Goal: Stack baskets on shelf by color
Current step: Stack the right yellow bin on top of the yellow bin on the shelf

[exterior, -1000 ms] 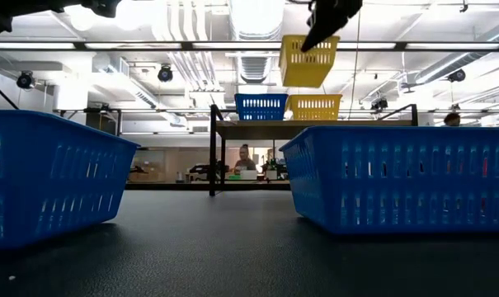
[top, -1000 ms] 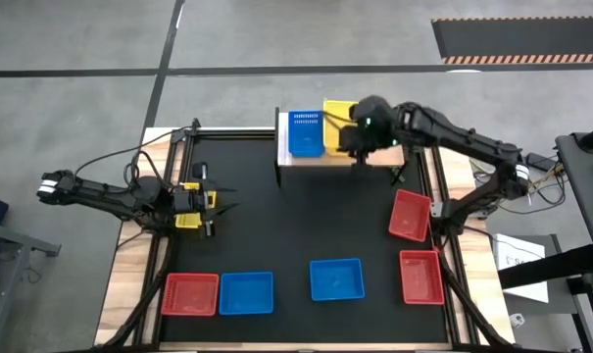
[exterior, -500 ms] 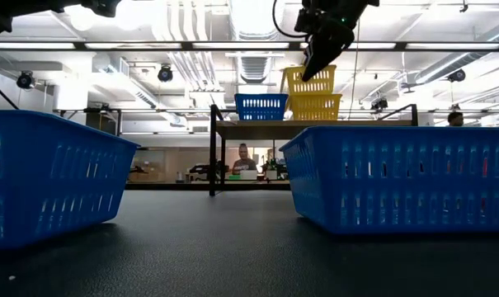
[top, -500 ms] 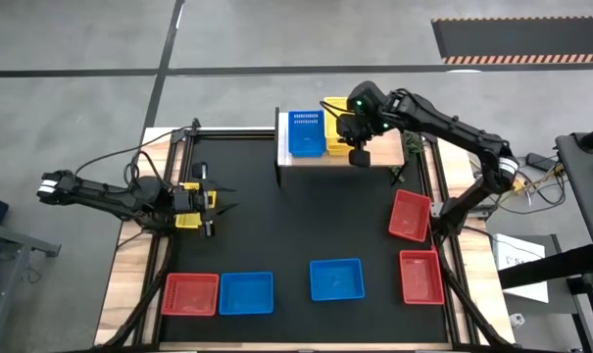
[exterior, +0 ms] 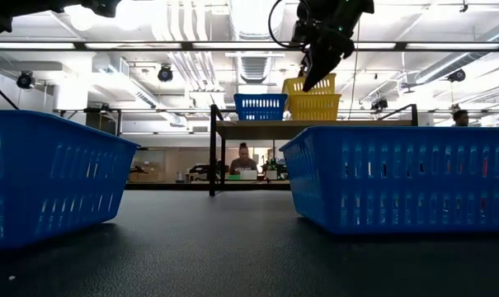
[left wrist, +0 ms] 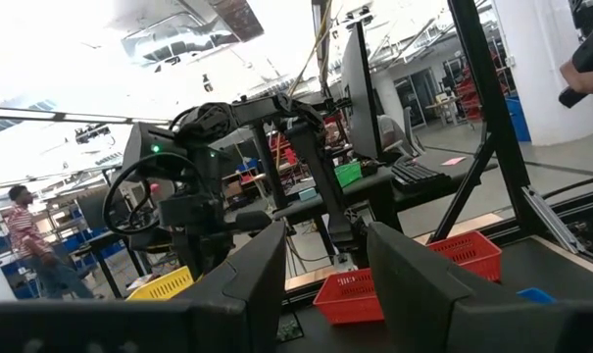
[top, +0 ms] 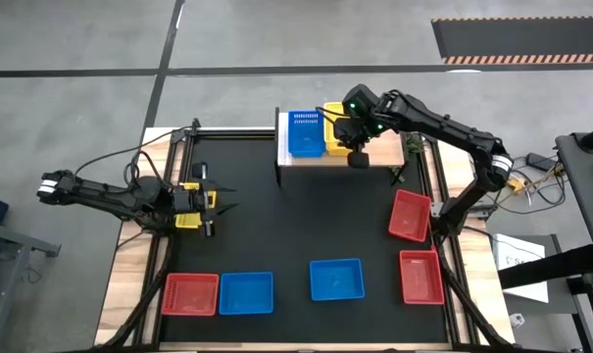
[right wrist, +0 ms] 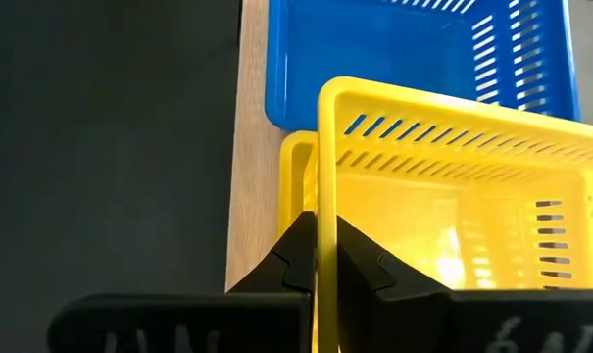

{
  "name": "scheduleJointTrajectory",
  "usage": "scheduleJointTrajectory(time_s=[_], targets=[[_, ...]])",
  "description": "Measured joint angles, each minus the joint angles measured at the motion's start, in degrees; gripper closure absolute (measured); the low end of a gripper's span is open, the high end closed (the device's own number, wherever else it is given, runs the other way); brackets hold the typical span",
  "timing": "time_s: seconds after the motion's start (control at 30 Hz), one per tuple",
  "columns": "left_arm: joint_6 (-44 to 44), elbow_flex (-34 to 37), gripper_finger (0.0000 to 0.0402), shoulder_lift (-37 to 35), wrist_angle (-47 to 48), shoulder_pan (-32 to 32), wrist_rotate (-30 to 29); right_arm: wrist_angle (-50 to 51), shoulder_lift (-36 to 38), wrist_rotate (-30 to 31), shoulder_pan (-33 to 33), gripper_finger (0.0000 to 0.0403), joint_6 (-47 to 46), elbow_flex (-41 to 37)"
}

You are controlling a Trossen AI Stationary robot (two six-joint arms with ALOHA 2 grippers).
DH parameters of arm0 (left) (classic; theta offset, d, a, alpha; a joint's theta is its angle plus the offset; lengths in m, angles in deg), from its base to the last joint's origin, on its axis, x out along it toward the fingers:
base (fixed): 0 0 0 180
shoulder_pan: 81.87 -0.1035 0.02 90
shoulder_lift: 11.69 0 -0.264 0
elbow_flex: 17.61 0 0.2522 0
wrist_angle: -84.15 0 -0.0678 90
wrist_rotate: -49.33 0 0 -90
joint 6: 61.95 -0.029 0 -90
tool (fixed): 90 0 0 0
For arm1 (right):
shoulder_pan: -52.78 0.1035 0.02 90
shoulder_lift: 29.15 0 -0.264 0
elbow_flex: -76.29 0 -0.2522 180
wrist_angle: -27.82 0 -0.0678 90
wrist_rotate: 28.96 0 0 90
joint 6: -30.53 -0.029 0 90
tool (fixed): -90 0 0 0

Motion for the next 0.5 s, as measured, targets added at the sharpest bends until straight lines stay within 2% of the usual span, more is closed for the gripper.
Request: scheduleJointTrajectory(time_s=[0.23, 0.5], targets=[[0.0, 0.0, 0.0272, 0.0, 0.0, 0.0, 0.0, 1.1, 0.0, 0.4, -0.1, 0.0382, 0.3, 0.0], [0.0, 0.0, 0.0272, 0.0, 0.0, 0.0, 0.0, 1.6, 0.3, 0.6, -0.5, 0.0314, -2.6, 0.0]])
